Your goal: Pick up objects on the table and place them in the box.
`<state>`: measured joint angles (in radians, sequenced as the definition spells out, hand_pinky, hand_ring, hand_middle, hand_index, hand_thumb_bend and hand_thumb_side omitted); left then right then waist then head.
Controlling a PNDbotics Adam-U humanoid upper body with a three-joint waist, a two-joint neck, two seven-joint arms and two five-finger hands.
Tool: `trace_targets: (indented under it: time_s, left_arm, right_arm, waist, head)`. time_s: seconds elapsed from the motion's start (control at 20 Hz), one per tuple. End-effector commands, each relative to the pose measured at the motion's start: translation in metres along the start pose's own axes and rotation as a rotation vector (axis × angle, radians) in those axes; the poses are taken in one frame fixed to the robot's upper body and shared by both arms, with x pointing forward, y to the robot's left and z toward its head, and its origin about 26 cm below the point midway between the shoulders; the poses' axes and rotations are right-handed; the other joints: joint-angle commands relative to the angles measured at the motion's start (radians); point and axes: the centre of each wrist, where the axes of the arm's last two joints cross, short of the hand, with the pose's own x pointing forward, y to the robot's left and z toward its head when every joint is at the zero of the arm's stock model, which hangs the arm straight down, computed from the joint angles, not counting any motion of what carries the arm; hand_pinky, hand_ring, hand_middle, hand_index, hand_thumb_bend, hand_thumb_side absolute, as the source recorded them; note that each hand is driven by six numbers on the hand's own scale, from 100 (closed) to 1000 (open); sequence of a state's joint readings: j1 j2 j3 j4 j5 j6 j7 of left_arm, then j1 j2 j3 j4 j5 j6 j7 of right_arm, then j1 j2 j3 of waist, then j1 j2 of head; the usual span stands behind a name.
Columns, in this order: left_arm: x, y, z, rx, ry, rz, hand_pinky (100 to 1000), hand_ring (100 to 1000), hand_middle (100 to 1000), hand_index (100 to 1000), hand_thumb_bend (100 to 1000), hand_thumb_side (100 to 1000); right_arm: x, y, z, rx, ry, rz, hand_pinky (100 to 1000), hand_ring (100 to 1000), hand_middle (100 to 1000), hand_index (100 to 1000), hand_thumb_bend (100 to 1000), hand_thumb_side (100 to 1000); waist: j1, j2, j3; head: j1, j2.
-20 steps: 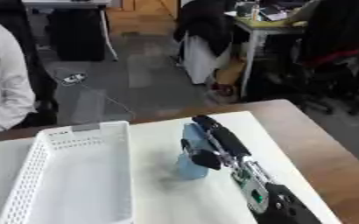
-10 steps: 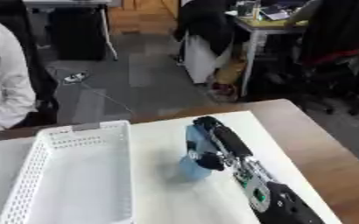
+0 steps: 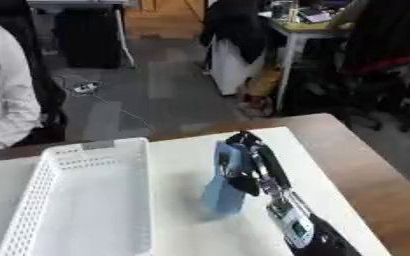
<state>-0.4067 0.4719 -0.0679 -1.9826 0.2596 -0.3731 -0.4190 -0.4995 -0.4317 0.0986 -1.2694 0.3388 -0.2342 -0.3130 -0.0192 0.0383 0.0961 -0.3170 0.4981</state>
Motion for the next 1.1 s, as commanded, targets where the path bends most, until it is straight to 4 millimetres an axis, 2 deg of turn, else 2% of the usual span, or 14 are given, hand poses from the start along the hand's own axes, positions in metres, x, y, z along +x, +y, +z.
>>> trace_targets:
  time_s: [0.05, 0.25, 0.5, 1.1]
  left_arm:
    - [0.006, 0.005, -0.006, -0.003, -0.031, -0.019, 538, 479, 716, 862, 774, 951]
    - [0.006, 0.005, -0.006, -0.001, -0.034, -0.02, 539, 480, 717, 862, 773, 952]
    - [0.007, 0.005, -0.007, 0.0, -0.051, -0.022, 542, 483, 720, 863, 770, 953]
    - [0.009, 0.008, -0.018, 0.012, -0.126, -0.037, 553, 492, 728, 866, 761, 960]
  right_arm:
    - [0.027, -0.029, -0.02, -0.108, -0.109, -0.048, 100, 100, 100, 128, 100, 100]
    - [0.053, -0.046, -0.031, -0.146, -0.194, -0.066, 100, 100, 100, 130, 100, 100]
    - [0.072, -0.055, -0.036, -0.154, -0.265, -0.09, 100, 100, 100, 131, 100, 100]
    - [0.098, -0.046, -0.047, -0.022, -0.382, -0.154, 100, 100, 100, 135, 100, 100]
  waist:
    - [0.003, -0.012, -0.002]
    - [0.003, -0.013, -0.002]
    - [0.002, -0.012, 0.0]
    - [0.003, 0.006, 0.015]
  head:
    - [0.008, -0.003]
    - [0.003, -0.003]
    - [0.001, -0.001]
    - [-0.041, -0.022]
